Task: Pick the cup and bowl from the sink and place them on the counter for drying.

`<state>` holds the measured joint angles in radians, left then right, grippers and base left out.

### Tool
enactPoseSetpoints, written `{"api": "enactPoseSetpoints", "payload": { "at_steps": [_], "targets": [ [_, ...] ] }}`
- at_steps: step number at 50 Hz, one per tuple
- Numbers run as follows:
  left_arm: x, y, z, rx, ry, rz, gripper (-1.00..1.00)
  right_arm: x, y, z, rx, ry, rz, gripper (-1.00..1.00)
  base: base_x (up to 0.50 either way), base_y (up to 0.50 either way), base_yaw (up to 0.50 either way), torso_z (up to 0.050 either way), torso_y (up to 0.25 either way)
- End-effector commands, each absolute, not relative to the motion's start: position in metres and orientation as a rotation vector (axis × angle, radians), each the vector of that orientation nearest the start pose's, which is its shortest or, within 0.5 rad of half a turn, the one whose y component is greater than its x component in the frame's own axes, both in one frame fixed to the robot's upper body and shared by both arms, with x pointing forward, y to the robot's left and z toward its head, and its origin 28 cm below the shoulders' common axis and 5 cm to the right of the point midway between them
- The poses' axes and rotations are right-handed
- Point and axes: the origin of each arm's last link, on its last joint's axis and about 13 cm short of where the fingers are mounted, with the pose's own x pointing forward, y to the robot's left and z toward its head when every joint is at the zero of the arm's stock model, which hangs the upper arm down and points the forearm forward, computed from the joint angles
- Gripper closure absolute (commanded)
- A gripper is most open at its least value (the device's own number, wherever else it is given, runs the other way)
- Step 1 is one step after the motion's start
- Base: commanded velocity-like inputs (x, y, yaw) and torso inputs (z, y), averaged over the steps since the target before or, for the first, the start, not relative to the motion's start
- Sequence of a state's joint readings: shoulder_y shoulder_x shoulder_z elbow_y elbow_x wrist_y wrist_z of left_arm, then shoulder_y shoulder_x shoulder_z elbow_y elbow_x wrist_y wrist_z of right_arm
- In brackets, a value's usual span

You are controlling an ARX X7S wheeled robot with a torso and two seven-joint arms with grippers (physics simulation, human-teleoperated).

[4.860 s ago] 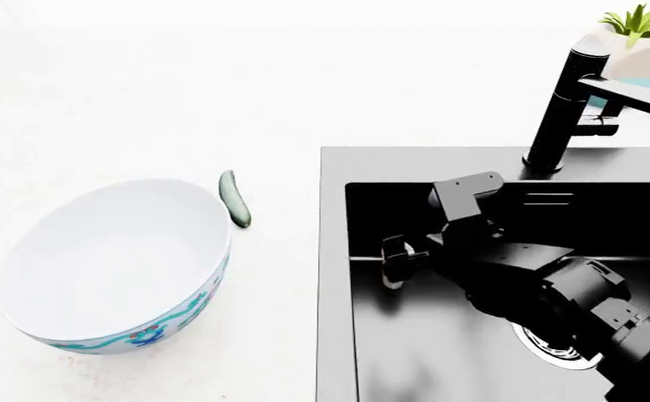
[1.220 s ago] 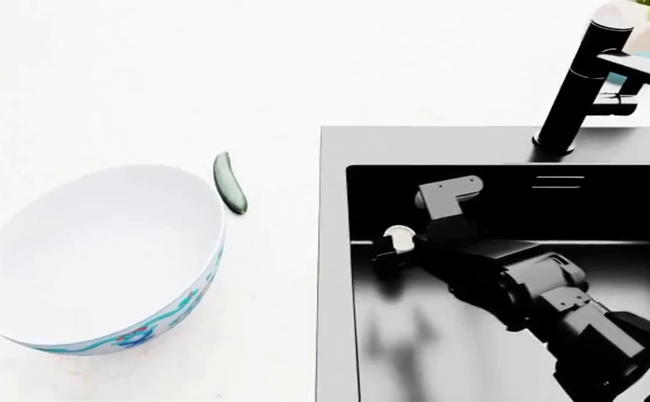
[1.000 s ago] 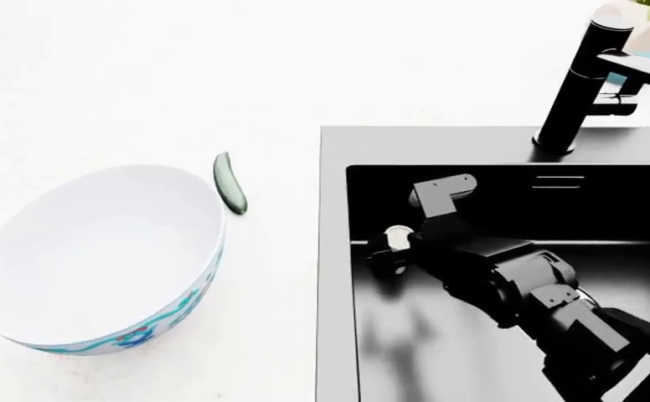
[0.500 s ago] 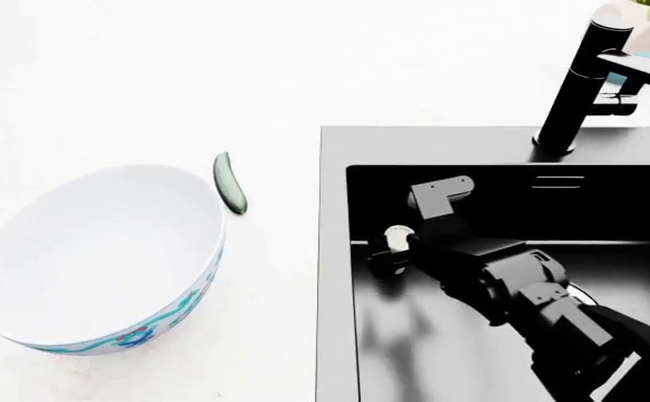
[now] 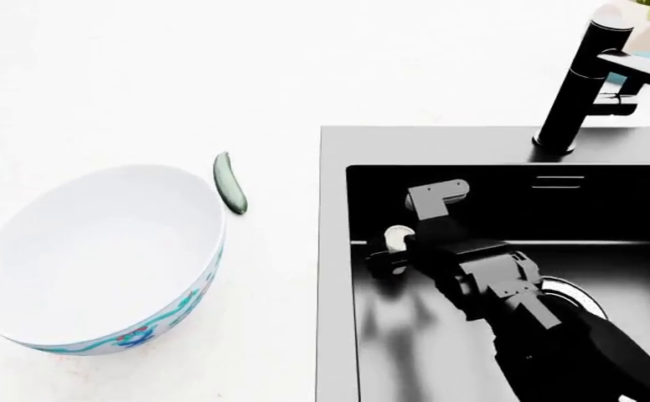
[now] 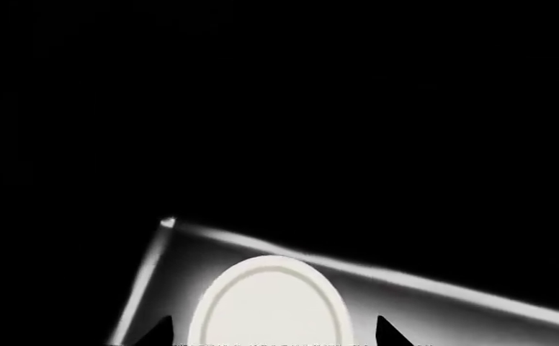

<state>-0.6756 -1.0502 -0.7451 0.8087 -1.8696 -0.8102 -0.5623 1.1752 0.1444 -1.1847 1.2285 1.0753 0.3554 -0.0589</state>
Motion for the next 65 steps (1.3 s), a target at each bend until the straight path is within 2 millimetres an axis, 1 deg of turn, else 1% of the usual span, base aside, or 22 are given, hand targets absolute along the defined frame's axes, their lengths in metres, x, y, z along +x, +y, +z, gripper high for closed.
{"api": "enactPoseSetpoints", "payload": {
  "at_steps": [1,8,16,17,29,40,58,65],
  "targets": [
    [0.111,0.312,0.344,-0.041,-0.657,-0.256,-1.0,0.388,-0.115,0.087,-0.107,0.638,0.212,-1.0,0.0,0.0,0.0,0.0,0.0],
    [0.111,0.312,0.345,-0.038,-0.66,-0.256,-1.0,0.385,-0.113,0.085,-0.095,0.685,0.237,-1.0,0.0,0.0,0.0,0.0,0.0],
    [0.11,0.312,0.345,-0.036,-0.659,-0.254,-1.0,0.385,-0.113,0.083,-0.097,0.679,0.239,-1.0,0.0,0.0,0.0,0.0,0.0],
    [0.11,0.312,0.345,-0.036,-0.659,-0.254,-1.0,0.385,-0.113,0.083,-0.096,0.674,0.24,1.0,0.0,0.0,0.0,0.0,0.0],
    [0.11,0.312,0.344,-0.031,-0.659,-0.251,-1.0,0.387,-0.113,0.085,-0.094,0.643,0.242,1.0,0.0,0.0,0.0,0.0,0.0],
    [0.11,0.313,0.343,-0.03,-0.661,-0.249,-1.0,0.384,-0.118,0.092,-0.101,0.631,0.254,1.0,0.0,0.0,0.0,0.0,0.0],
    [0.109,0.312,0.345,-0.039,-0.674,-0.258,-1.0,0.357,-0.133,0.12,-0.084,0.606,0.361,1.0,0.0,0.0,0.0,0.0,0.0],
    [0.109,0.312,0.343,-0.046,-0.677,-0.262,-1.0,0.343,-0.139,0.14,-0.077,0.592,0.428,1.0,0.0,0.0,0.0,0.0,0.0]
  ]
}}
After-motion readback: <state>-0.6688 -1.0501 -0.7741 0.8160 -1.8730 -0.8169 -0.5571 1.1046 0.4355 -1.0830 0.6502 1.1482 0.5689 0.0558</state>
